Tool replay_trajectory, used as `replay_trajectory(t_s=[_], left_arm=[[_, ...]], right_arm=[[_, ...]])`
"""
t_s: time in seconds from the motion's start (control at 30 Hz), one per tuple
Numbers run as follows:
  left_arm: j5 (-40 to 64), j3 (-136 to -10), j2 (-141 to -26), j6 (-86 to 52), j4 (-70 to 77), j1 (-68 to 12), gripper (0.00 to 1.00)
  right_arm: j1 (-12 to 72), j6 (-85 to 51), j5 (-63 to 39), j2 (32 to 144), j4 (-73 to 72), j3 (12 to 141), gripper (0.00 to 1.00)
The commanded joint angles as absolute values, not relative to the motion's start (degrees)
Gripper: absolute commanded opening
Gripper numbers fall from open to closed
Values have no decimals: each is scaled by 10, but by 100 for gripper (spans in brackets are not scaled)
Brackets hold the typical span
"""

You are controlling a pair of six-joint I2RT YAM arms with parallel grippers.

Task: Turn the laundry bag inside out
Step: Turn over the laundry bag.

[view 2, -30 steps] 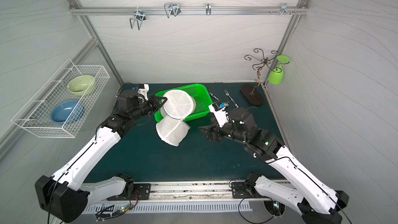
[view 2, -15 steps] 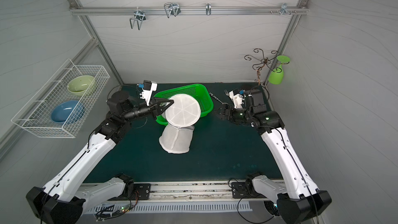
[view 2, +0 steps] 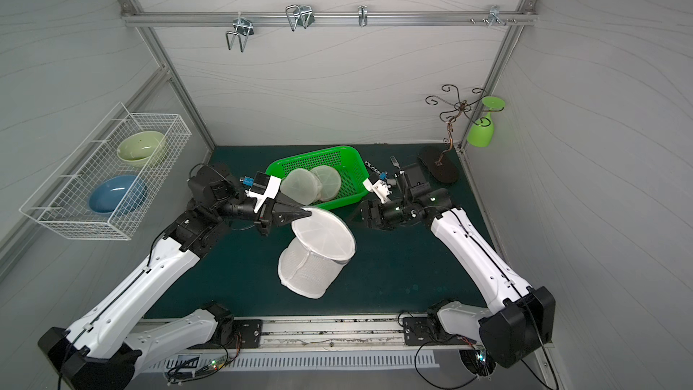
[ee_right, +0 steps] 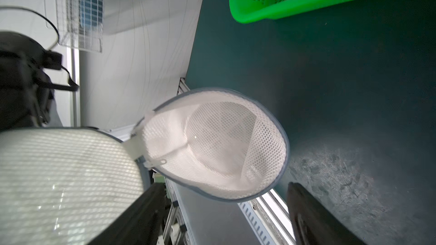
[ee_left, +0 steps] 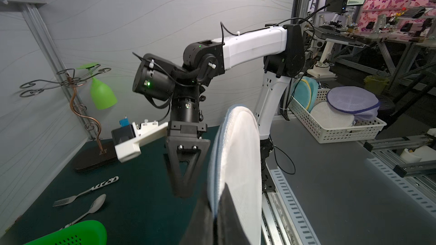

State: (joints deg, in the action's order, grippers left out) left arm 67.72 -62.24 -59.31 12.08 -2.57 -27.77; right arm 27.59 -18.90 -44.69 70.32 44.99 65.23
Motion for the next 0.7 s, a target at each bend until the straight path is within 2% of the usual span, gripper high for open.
replay_trajectory(t_s=[0.0, 0.17, 0.27, 0.5, 0.67], left_arm=[[709, -663, -590, 120, 26, -285, 0], [710, -678, -592, 120, 32, -289, 0], [709, -681, -594, 119, 38, -293, 0], [706, -693, -589, 115, 39, -304, 0], [707, -695, -587, 116, 37, -309, 0]], right_arm=[[278, -148, -469, 706, 421, 626, 84], [327, -137, -471, 726, 395, 610, 83], [361, -135, -440, 740, 372, 608, 81], [367, -153, -383, 745, 319, 591, 75], [366, -168, -364, 756, 315, 602, 84]])
